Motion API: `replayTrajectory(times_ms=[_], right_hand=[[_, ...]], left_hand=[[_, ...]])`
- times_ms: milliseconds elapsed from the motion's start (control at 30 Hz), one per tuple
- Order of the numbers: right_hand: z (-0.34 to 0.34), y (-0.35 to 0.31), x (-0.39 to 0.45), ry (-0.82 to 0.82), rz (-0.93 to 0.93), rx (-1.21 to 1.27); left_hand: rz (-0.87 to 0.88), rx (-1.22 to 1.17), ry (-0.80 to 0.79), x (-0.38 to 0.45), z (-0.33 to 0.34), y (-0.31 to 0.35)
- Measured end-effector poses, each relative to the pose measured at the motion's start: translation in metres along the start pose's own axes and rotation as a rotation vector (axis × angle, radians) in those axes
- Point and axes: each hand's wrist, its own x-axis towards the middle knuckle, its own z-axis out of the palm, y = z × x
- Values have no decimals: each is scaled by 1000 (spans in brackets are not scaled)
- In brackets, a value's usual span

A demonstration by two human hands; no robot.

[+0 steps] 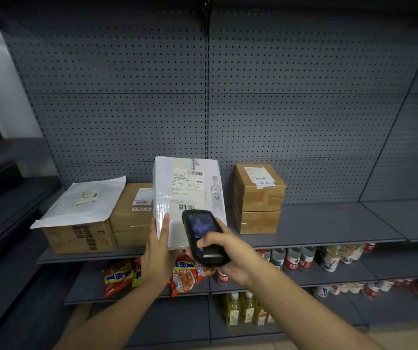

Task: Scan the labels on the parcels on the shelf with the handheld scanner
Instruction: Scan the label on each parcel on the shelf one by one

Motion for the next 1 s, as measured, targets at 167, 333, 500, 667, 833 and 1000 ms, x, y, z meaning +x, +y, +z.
replayTrajectory(times_ms=[167,333,500,667,833,1000], right_hand=[[-2,0,-8,-18,10,52],[-1,0,-15,-41,-9,80],[0,0,-20,-38,-22,45],[-1,0,-24,-26,-19,43],[-1,-1,-29,-16,-21,36],[-5,0,-30,-18,-25,51]], left_hand=[[-15,-4,3,-3,0,2],[-17,3,4,-3,1,2],[-6,-7,-1,-4,1,5],[24,15,-16,-8,2,8],[39,79,-25,-9,1,12],[66,106,-47,-12,5,14]])
